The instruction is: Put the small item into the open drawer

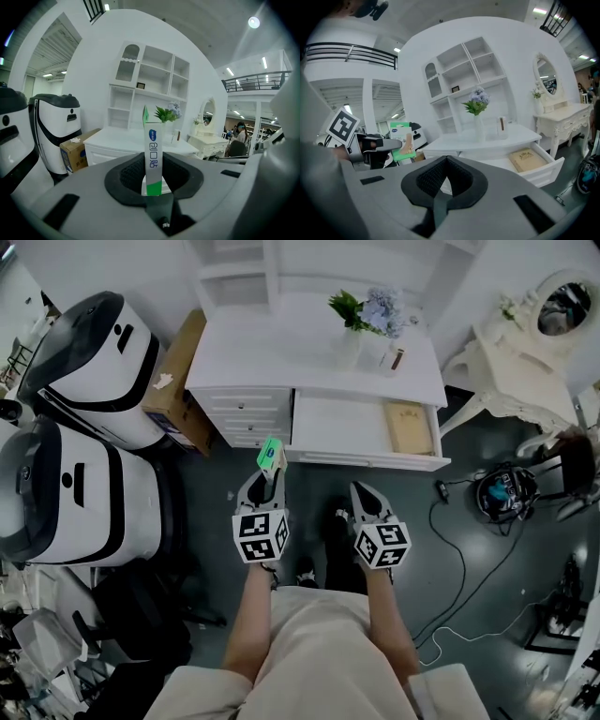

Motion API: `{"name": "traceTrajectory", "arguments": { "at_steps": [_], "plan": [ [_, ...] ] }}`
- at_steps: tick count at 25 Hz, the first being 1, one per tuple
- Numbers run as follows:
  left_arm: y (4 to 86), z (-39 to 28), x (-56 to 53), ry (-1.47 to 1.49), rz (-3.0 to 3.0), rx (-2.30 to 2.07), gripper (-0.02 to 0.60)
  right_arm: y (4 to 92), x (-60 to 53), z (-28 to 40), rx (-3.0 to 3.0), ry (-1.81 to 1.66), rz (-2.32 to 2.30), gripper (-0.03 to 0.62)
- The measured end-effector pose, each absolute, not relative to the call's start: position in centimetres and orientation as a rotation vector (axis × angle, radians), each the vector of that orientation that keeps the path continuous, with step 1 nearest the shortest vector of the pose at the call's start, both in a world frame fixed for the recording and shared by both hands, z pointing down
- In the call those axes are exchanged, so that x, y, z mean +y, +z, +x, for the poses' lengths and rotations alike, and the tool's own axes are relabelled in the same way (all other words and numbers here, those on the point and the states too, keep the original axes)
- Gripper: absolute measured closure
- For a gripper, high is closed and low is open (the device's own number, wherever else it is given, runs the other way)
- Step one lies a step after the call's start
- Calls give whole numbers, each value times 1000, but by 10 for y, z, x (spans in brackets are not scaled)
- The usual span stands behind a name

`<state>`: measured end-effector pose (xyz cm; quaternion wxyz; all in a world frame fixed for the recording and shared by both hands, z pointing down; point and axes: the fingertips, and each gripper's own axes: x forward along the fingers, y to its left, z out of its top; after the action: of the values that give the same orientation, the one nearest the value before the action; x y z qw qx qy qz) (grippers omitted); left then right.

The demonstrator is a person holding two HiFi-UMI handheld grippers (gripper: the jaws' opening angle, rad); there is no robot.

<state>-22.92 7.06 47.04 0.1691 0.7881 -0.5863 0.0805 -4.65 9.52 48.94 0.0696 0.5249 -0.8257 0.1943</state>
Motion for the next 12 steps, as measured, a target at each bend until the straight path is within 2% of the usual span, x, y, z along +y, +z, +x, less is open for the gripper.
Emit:
{"name": "traceTrajectory", "arguments": {
  "at_steps": [12],
  "plan": [
    [477, -173, -54, 260, 2230, -1637, 480, 508, -13, -7, -2464, 629, 1492, 569]
  ]
}}
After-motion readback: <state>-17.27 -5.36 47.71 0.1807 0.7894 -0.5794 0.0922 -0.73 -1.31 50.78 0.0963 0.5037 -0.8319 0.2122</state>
